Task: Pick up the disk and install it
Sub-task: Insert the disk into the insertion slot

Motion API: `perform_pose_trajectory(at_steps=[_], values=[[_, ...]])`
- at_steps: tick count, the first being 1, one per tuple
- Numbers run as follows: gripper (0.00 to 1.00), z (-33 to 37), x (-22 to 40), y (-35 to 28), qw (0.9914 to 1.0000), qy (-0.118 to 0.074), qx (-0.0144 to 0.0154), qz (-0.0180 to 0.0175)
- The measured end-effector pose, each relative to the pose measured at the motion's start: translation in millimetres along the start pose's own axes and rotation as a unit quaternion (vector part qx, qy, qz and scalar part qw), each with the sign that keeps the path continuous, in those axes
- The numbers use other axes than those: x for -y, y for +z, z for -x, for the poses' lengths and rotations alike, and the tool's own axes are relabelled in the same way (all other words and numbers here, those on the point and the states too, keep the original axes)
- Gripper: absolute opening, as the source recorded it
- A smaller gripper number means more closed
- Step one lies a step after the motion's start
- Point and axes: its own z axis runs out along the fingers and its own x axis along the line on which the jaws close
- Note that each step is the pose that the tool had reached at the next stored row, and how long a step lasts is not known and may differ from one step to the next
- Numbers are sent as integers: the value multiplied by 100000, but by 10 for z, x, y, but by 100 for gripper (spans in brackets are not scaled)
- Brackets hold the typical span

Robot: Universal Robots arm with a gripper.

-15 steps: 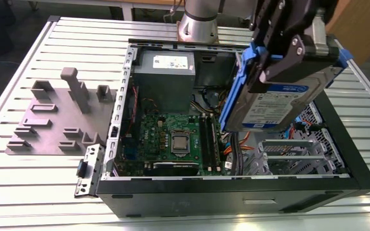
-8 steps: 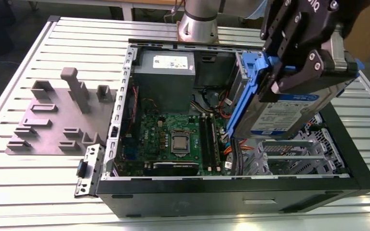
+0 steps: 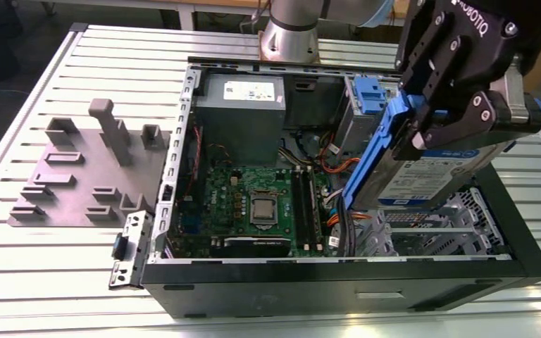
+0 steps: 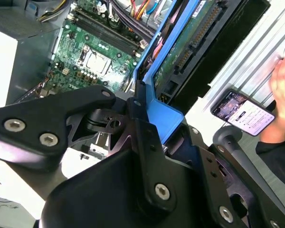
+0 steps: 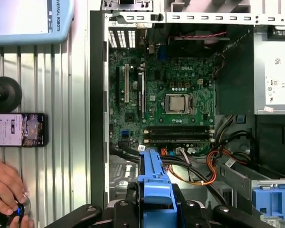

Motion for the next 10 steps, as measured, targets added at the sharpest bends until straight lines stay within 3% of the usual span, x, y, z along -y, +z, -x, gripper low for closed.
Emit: perform_pose_trajectory(at_steps=[5, 10], values=[[37, -3, 40, 37, 99997, 810, 11, -27], [37, 0, 163, 64, 99995, 961, 15, -32]])
